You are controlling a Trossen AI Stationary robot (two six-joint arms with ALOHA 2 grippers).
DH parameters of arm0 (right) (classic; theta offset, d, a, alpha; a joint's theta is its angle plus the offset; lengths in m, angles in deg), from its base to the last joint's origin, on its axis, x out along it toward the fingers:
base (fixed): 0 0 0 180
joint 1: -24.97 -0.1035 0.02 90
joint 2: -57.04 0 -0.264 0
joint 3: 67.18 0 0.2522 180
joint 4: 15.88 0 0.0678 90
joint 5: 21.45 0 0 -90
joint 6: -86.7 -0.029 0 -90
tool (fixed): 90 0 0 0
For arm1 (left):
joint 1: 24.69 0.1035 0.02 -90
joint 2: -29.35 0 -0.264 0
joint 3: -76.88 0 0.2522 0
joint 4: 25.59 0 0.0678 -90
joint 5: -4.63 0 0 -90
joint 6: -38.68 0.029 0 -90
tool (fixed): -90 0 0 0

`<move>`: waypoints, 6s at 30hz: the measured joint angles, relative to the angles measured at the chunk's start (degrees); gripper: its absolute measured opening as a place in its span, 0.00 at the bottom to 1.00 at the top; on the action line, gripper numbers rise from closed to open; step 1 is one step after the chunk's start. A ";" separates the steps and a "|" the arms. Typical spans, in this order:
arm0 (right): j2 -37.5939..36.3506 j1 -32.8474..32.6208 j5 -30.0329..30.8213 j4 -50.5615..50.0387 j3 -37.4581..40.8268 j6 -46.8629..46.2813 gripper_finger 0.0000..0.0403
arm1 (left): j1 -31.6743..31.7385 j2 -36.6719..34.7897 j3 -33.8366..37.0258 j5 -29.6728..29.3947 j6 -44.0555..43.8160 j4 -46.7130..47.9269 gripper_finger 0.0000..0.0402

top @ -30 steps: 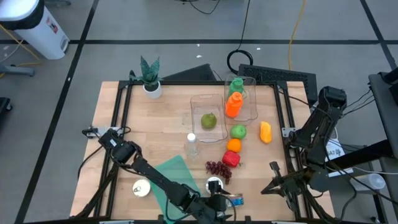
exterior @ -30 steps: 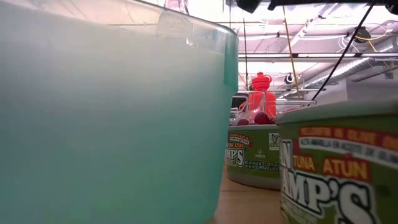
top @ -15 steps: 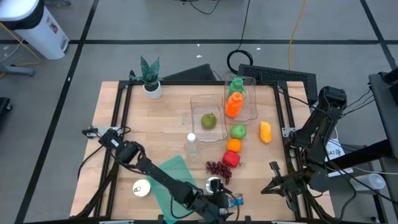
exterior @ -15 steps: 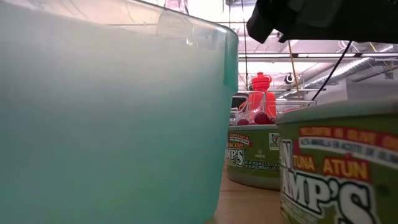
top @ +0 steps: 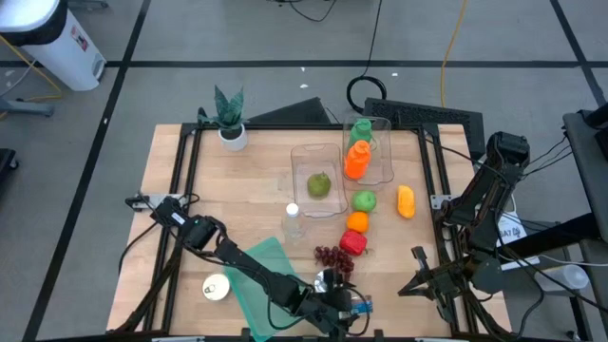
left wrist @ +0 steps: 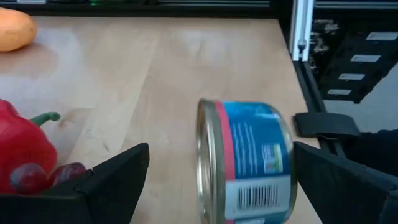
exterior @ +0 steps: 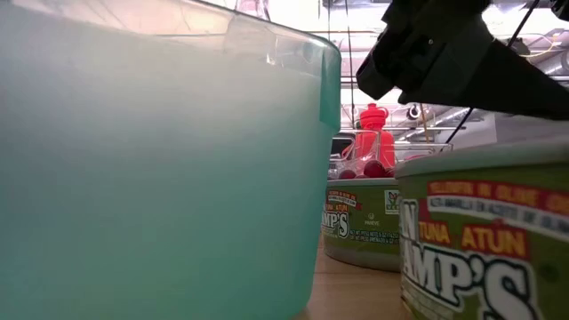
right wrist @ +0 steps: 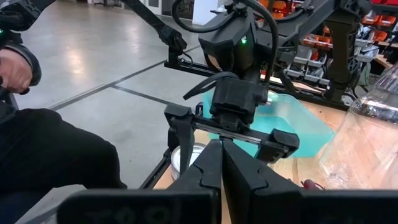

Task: Pick & Place Food Item
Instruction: Put the right blue tuna can into the green bin, then put the blue tuna can into the green bin

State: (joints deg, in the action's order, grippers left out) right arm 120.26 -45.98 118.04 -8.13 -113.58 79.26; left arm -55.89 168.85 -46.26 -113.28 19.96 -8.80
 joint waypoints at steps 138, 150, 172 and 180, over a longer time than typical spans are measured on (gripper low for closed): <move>24.69 7.96 -19.33 -2.49 0.04 -30.79 0.00 | -9.49 -14.14 0.25 9.42 -51.90 86.55 0.46; 24.69 7.96 -19.32 -2.48 0.04 -30.42 0.00 | -6.64 -7.98 0.32 15.25 -47.19 87.36 0.46; 24.70 7.96 -19.29 -2.48 0.04 -29.38 0.00 | -5.21 -7.32 5.32 18.65 -51.88 85.38 0.63; 24.70 7.96 -19.30 -2.46 0.04 -29.48 0.00 | -5.18 -7.49 5.09 19.95 -49.94 82.52 0.86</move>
State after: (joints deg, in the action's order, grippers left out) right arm 144.96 -38.03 98.74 -10.59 -113.54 49.77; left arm -61.07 161.36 -41.17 -93.34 -29.98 73.71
